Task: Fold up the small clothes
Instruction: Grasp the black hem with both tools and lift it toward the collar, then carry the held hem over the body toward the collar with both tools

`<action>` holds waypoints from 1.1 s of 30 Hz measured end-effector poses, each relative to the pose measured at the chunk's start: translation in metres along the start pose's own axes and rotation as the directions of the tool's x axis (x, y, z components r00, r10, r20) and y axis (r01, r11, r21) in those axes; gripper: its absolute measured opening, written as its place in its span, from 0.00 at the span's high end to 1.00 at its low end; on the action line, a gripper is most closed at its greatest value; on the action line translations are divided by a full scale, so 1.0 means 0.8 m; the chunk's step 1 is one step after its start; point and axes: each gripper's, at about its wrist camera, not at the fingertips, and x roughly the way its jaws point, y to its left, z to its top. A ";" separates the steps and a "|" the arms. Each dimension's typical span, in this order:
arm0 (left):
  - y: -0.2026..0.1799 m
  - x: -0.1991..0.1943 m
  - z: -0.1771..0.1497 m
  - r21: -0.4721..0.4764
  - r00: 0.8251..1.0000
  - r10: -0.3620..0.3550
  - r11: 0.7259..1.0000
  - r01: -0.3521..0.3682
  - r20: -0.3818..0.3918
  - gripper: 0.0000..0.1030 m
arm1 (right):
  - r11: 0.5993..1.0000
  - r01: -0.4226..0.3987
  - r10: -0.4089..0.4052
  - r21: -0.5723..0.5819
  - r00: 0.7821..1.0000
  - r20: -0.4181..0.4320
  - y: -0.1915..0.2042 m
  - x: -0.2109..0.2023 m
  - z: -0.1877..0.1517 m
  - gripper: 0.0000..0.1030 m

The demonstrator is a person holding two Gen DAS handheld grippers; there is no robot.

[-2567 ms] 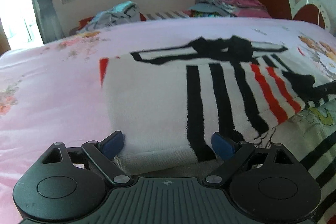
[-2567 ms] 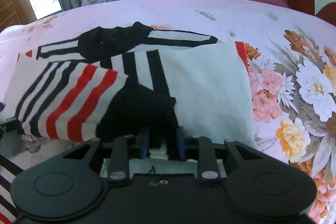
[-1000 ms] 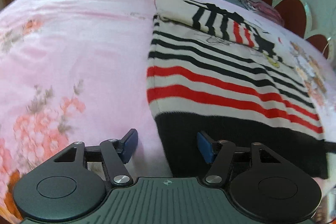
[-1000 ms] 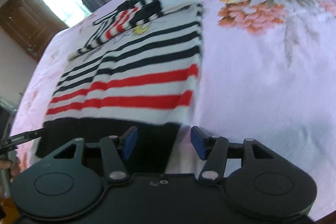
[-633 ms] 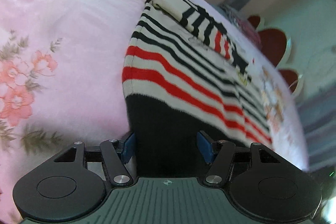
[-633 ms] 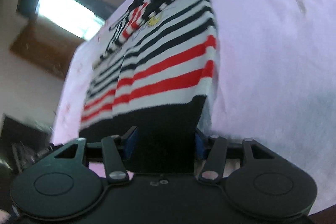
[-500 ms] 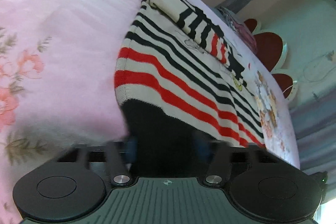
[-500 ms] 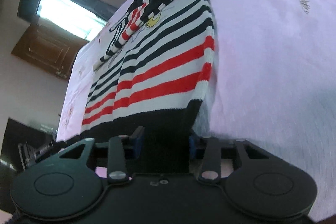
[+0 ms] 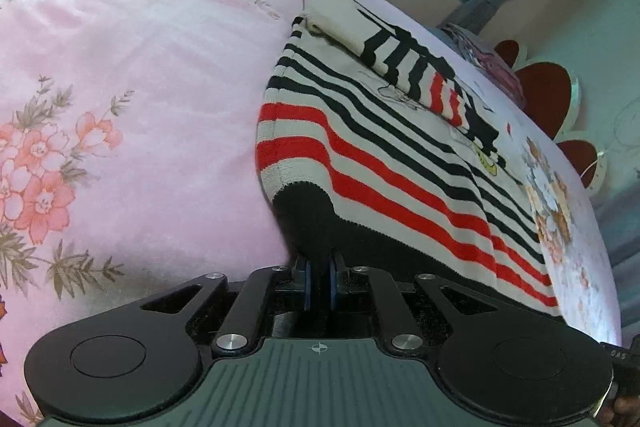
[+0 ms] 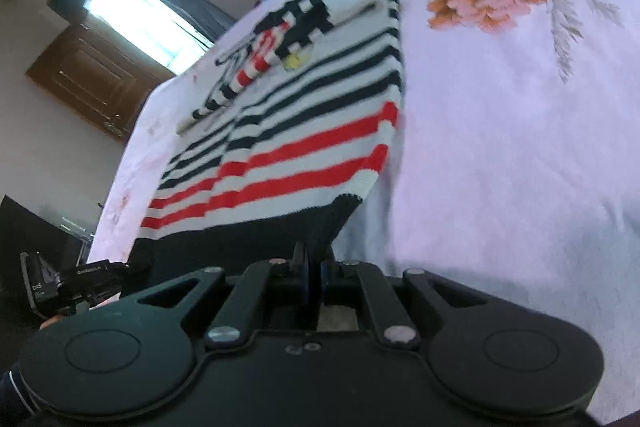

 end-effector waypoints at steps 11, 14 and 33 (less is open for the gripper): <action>0.050 -0.014 -0.047 -0.260 0.977 -0.194 0.942 0.212 0.093 0.49 | 0.998 -0.013 0.015 0.058 0.999 -0.038 -0.017 0.003 -0.014 0.94; 0.049 -0.007 -0.037 -0.281 0.970 -0.205 0.931 0.233 0.128 0.37 | 0.998 -0.010 0.012 0.061 0.999 -0.040 -0.015 0.004 -0.011 0.94; 0.060 0.007 -0.024 -0.320 0.957 -0.251 0.904 0.285 0.144 0.80 | 0.992 -0.076 0.073 0.101 0.997 0.025 -0.020 -0.003 -0.003 0.95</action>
